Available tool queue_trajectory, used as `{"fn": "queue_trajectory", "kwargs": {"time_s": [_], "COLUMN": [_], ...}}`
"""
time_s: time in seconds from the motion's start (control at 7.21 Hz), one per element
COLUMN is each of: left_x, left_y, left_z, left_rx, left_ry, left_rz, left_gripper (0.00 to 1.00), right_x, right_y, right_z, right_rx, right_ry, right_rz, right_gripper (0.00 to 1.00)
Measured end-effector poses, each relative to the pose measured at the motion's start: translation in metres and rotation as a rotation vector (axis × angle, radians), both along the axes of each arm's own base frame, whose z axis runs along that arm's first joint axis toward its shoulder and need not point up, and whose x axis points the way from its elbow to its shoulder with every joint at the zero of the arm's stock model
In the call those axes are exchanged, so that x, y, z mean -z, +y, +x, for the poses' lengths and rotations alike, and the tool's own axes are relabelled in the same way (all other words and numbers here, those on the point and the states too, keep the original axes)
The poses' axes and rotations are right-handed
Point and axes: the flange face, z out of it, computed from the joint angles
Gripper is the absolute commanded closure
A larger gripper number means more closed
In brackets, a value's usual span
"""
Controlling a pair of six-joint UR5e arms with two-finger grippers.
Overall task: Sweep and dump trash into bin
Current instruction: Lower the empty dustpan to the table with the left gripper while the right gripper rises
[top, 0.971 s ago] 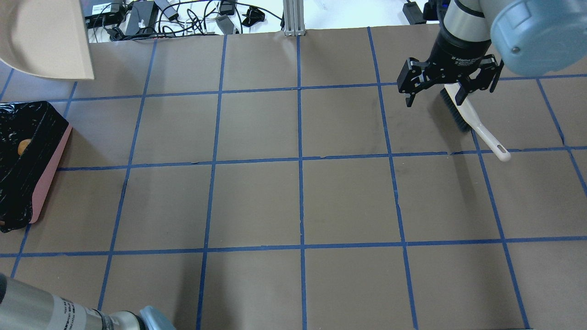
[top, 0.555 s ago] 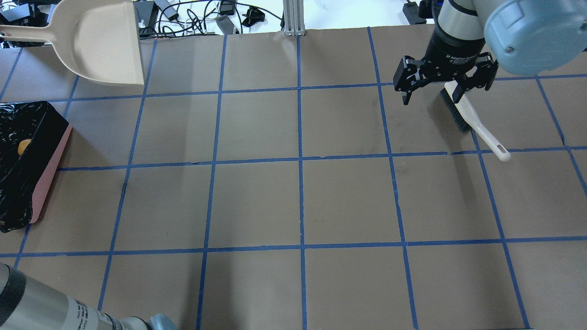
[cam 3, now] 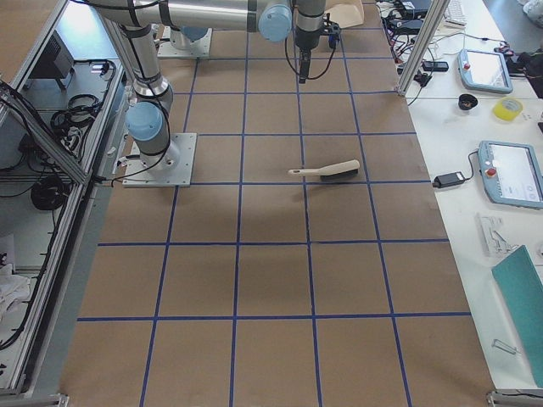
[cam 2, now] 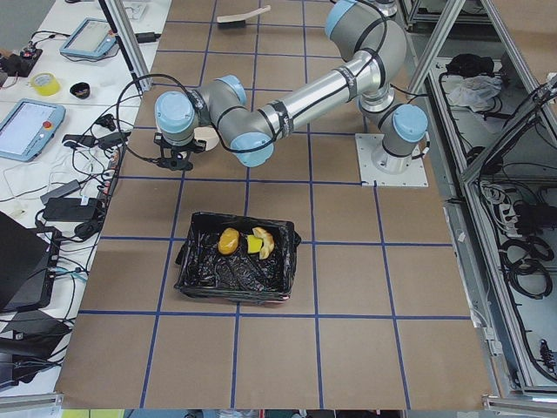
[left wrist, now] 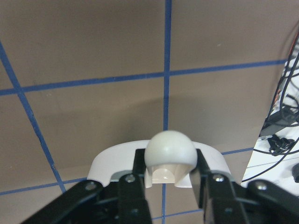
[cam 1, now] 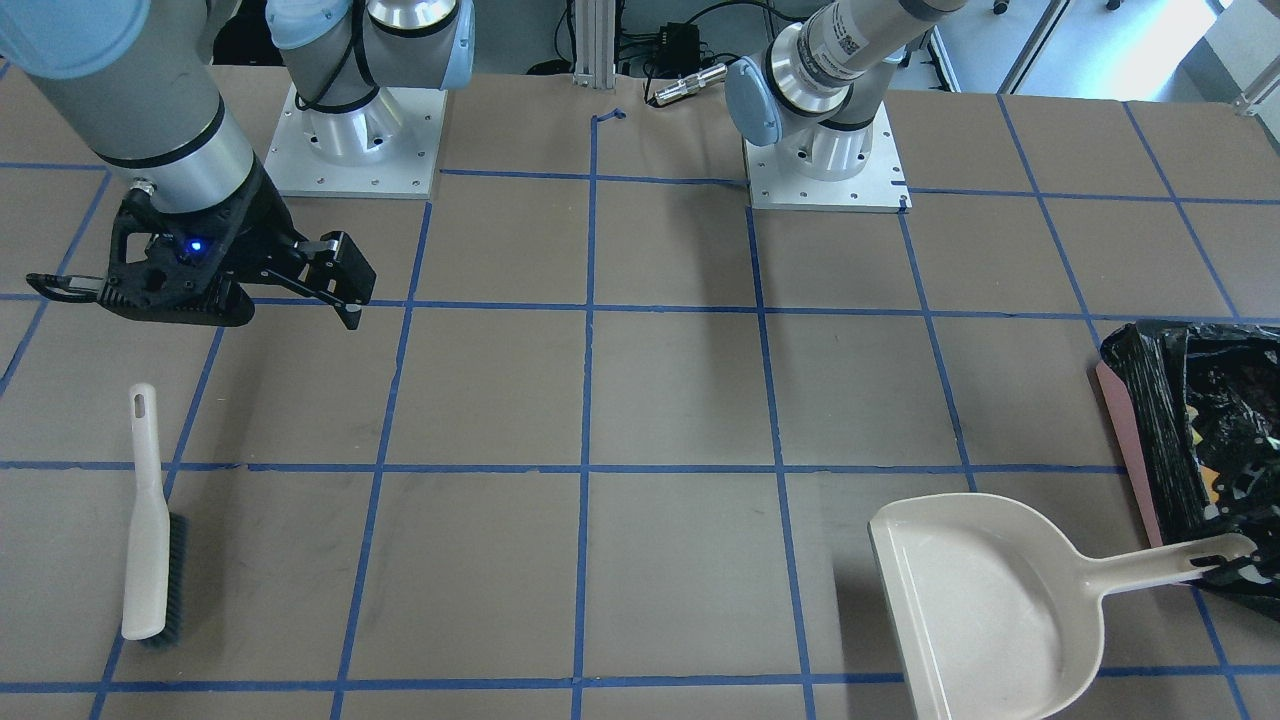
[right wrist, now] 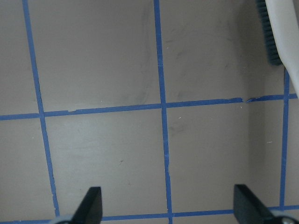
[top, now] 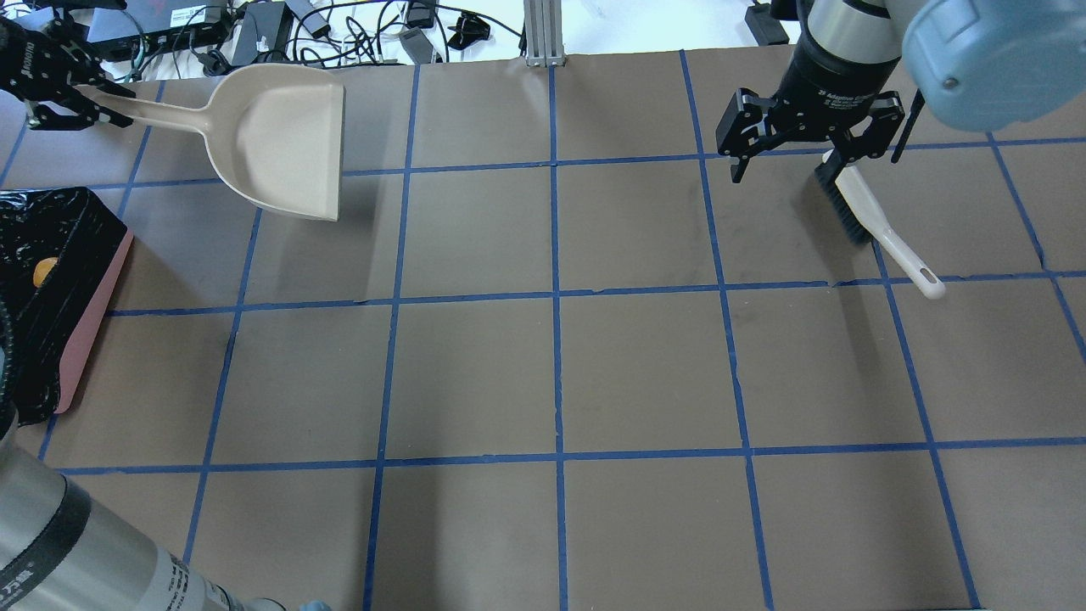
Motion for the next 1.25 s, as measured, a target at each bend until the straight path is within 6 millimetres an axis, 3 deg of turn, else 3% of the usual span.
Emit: {"fn": "queue_trajectory", "kwargs": {"time_s": [0.28, 0.55, 0.97, 1.25], "left_x": [0.051, 0.088, 0.128, 0.147], "left_y": [-0.006, -0.009, -0.001, 0.011], "left_z": [-0.023, -0.038, -0.052, -0.059], "left_rx": [0.053, 0.073, 0.085, 0.079], "left_ry": [-0.031, -0.032, -0.037, -0.063], "left_rz": [0.059, 0.105, 0.142, 0.116], "left_gripper": [1.0, 1.0, 1.0, 1.0], "right_x": [-0.015, -0.015, -0.011, -0.01], "right_y": [-0.002, -0.002, 0.007, 0.009], "right_z": [0.0, 0.002, 0.035, 0.041], "right_rx": [0.002, 0.023, 0.029, 0.026], "right_ry": [0.004, 0.003, 0.014, 0.019], "right_rz": [-0.027, -0.023, -0.015, -0.013], "right_gripper": [0.0, 0.0, 0.0, 0.0]}}
